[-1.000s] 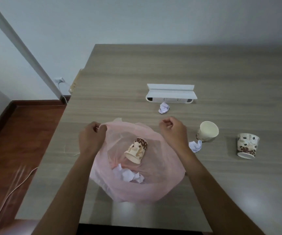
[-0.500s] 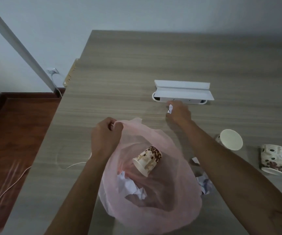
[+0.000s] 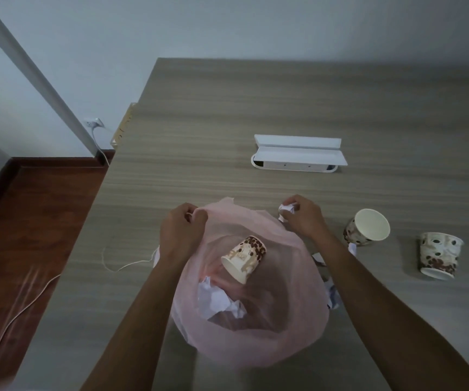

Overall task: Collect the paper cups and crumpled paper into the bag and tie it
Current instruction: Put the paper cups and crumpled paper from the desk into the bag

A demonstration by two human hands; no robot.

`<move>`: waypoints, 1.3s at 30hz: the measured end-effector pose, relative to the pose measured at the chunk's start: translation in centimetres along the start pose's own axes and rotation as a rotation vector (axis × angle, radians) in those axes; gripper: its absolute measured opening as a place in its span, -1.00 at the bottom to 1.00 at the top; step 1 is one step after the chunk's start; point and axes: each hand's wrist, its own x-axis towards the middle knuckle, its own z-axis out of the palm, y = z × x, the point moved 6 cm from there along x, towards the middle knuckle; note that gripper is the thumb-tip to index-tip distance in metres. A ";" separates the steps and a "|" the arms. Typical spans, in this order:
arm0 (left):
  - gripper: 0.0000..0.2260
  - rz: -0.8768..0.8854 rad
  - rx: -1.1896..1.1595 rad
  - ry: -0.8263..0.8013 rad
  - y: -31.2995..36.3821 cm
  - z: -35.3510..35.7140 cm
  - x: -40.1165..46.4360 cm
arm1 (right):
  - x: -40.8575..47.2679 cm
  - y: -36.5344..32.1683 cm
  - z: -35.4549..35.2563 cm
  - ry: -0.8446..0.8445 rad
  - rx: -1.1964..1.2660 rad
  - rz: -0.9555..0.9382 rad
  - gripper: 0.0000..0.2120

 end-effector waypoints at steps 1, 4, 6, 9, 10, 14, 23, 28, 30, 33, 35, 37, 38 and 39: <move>-0.86 -0.028 0.004 -0.006 -0.9 0.1 0.4 | -0.9 -0.4 -0.1 0.020 0.066 0.009 -0.82; -0.85 -0.156 -0.022 -0.009 -4.5 0.0 2.0 | -3.9 -2.6 -0.4 0.086 0.212 -0.051 -0.84; -0.81 -0.246 -0.040 0.005 -7.1 0.1 2.9 | -6.3 -4.3 0.3 0.082 0.302 -0.124 -0.83; -0.81 -0.323 -0.040 -0.056 -10.2 1.3 3.5 | -8.8 -6.2 4.1 -0.066 0.306 -0.205 -0.82; -0.82 -0.337 -0.035 -0.078 -11.0 1.7 3.6 | -9.1 -6.3 6.1 -0.157 0.249 -0.192 -0.82; -0.84 -0.352 -0.018 -0.144 -12.7 3.7 5.6 | -7.1 -5.1 14.3 -0.371 0.050 -0.107 -0.76; -0.87 -0.368 0.065 -0.107 -17.6 4.0 10.7 | 0.7 -4.1 19.4 -0.367 0.142 -0.140 -0.71; -0.86 -0.359 0.100 -0.062 -18.7 3.2 13.1 | 5.9 0.3 14.3 0.197 0.066 -0.092 -0.79; -0.86 -0.364 0.093 -0.054 -18.9 3.1 13.0 | 6.4 4.3 14.2 0.187 -0.014 0.080 -0.74; -0.88 -0.371 0.098 -0.071 -18.7 3.0 11.9 | 5.1 9.4 14.8 0.005 -0.104 0.299 -0.61; -0.89 -0.370 0.092 -0.077 -18.1 2.7 11.2 | 3.7 10.6 14.7 -0.096 -0.157 0.314 -0.54; -0.89 -0.358 0.081 -0.075 -17.6 2.2 10.2 | 2.2 10.2 14.7 -0.197 -0.170 0.229 -0.50; -0.89 -0.349 0.084 -0.079 -17.3 2.0 9.6 | 1.3 9.9 14.7 -0.243 -0.183 0.190 -0.51; -0.89 -0.338 0.091 -0.088 -16.9 1.8 9.0 | 0.3 9.9 14.6 -0.274 -0.205 0.166 -0.56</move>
